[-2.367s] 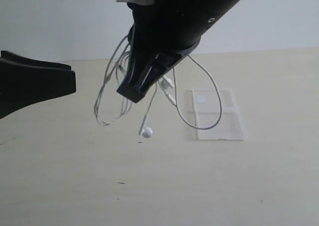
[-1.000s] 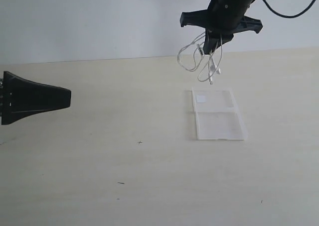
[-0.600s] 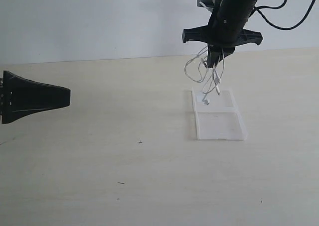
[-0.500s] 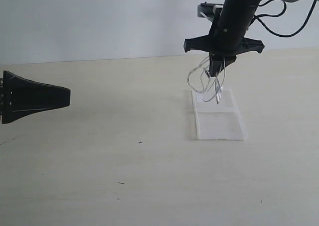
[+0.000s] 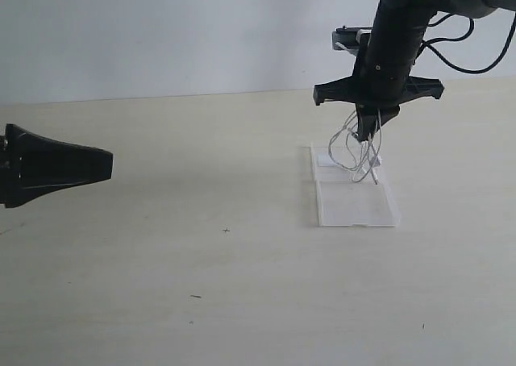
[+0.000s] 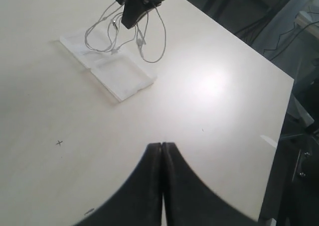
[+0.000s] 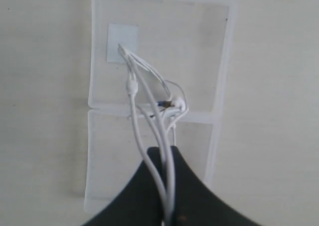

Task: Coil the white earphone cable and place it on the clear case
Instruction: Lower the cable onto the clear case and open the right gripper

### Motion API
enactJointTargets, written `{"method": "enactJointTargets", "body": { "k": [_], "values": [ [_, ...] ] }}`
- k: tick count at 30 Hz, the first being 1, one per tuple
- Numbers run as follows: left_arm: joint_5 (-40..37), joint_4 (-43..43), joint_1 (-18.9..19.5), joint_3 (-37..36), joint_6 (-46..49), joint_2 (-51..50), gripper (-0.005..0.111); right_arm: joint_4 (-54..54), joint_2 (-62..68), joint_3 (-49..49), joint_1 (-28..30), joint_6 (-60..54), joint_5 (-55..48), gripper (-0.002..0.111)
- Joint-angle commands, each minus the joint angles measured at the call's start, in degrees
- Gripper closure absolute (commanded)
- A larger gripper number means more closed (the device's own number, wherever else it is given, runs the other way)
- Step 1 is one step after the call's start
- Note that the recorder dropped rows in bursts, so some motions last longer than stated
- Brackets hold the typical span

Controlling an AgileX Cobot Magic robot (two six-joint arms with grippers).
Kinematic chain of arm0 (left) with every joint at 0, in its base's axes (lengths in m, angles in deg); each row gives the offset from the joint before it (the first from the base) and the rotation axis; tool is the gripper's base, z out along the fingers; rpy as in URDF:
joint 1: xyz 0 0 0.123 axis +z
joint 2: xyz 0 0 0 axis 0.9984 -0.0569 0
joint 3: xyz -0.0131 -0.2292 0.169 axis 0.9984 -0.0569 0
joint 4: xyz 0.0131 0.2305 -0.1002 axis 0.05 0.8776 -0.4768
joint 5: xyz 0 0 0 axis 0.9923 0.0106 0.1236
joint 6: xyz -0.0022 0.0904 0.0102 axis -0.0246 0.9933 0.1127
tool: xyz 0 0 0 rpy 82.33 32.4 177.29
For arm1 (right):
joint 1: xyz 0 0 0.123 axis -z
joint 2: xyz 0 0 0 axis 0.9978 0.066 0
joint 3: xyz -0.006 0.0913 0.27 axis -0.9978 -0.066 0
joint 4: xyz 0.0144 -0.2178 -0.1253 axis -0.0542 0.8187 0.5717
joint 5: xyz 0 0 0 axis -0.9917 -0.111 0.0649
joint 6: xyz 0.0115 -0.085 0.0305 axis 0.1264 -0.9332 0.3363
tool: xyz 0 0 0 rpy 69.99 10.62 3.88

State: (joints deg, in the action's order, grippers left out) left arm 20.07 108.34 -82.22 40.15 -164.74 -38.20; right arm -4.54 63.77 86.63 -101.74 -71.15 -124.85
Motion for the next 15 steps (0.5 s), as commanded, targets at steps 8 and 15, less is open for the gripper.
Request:
{"method": "enactJointTargets", "body": {
  "k": [8, 15],
  "values": [
    [-1.2, -0.3, 0.1, -0.6, -0.4, 0.1, 0.107, -0.3, 6.6, -0.1, 0.3, 0.1, 0.2, 0.108],
    [-1.2, -0.3, 0.1, -0.6, -0.4, 0.1, 0.107, -1.3, 8.1, 0.0, 0.3, 0.1, 0.2, 0.094]
  ]
}}
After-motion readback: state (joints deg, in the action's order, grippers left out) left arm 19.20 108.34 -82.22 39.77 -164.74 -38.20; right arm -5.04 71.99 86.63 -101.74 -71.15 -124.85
